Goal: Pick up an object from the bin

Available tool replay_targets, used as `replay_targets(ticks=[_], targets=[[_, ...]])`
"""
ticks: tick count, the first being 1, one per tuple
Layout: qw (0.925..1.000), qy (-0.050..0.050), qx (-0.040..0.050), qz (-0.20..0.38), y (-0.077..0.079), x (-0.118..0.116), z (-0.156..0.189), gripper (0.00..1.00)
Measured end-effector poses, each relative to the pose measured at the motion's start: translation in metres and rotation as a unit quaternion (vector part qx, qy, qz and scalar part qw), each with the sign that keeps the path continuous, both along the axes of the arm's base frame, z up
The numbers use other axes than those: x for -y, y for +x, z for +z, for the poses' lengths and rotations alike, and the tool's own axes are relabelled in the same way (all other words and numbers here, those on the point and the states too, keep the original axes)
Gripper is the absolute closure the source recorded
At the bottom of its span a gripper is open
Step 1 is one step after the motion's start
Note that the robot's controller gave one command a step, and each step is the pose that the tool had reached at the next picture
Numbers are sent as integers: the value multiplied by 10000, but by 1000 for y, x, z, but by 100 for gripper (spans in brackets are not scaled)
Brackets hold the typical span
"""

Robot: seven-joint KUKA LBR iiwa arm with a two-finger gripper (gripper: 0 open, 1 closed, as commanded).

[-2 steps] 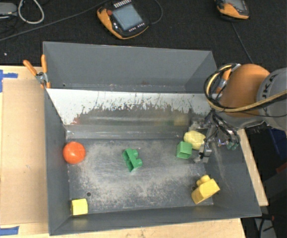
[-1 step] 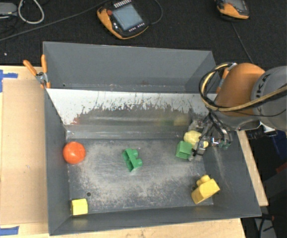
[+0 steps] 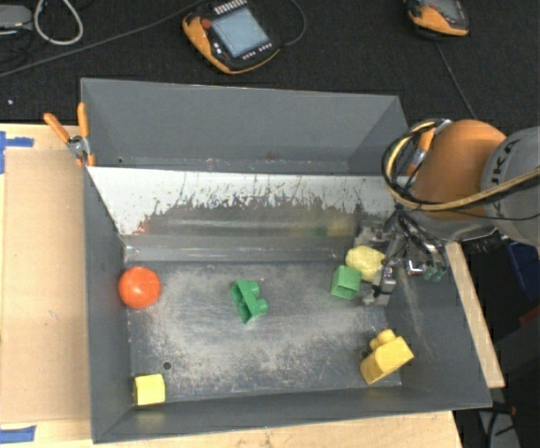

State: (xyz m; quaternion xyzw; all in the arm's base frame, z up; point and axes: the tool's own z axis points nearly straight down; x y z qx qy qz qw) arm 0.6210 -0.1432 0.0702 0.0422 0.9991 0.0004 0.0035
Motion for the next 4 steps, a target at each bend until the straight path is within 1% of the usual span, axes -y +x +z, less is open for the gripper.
replay_targets(ticks=[1, 2, 3, 4], targets=[[9979, 8, -21, -640, 1, -10, 0, 100], [9979, 8, -22, -640, 1, -10, 0, 100], [9980, 9, -31, -634, 0, -10, 14, 100], [9980, 17, -69, -634, -2, -11, 47, 100]])
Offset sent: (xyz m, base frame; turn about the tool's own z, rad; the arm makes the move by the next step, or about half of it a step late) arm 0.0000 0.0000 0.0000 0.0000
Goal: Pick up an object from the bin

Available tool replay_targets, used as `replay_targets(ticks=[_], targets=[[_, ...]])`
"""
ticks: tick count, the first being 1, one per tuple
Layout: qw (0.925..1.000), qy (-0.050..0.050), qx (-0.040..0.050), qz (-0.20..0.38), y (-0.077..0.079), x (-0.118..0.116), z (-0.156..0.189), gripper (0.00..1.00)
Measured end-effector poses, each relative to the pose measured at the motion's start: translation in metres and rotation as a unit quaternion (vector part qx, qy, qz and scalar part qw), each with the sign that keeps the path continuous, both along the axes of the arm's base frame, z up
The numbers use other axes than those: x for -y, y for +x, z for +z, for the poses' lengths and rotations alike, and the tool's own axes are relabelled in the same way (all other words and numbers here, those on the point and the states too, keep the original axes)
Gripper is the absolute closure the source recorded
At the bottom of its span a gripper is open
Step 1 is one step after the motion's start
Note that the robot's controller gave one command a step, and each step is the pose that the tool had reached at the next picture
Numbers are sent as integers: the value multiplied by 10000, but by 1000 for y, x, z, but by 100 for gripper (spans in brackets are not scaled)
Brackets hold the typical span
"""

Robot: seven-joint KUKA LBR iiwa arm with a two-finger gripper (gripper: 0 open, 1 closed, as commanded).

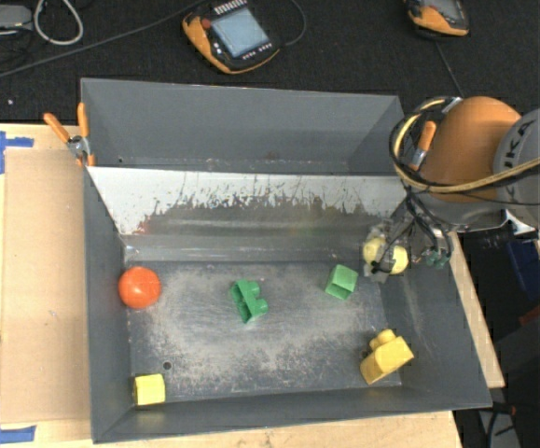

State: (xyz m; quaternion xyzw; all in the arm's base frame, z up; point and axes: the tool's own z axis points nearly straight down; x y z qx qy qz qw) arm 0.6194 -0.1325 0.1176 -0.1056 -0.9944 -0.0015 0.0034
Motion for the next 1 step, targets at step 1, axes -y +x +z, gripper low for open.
replay_targets(ticks=[1], targets=[[10000, 0, 11, 4, 1, 0, 40, 100]])
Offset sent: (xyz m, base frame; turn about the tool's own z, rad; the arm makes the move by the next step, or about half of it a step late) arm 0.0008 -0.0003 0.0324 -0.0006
